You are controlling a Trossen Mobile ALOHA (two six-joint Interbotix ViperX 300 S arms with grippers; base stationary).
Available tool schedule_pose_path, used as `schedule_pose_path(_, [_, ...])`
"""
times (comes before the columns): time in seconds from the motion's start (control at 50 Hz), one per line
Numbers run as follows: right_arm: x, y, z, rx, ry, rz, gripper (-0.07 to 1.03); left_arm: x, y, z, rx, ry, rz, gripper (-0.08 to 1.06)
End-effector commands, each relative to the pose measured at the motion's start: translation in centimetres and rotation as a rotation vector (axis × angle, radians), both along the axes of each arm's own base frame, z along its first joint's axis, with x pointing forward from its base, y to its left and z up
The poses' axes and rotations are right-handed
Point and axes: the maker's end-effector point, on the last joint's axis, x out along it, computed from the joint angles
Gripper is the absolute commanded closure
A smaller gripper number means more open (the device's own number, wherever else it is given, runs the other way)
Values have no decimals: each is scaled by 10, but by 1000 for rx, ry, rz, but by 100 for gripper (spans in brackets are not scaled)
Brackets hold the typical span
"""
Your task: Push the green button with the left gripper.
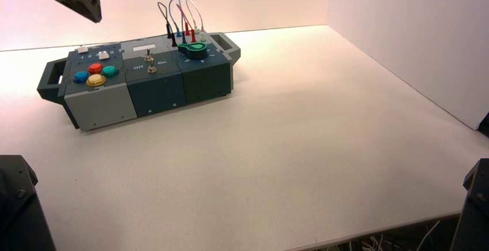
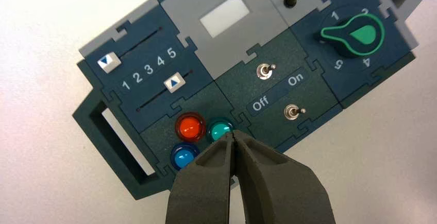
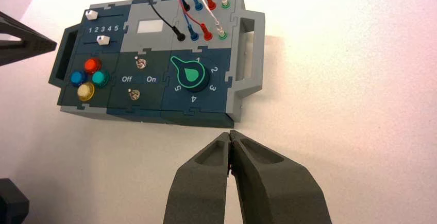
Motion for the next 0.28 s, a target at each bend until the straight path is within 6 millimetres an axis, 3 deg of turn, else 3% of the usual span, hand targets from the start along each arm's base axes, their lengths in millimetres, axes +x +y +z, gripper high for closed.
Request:
schedule_pose_path(0.02, [6,1,15,25,-34,-7,98,6,0,18,-9,-56,8,101])
schedule_pose_path(0.28, [7,2,17,31,-36,-10,98,6,-2,19,-22,-51,12,101])
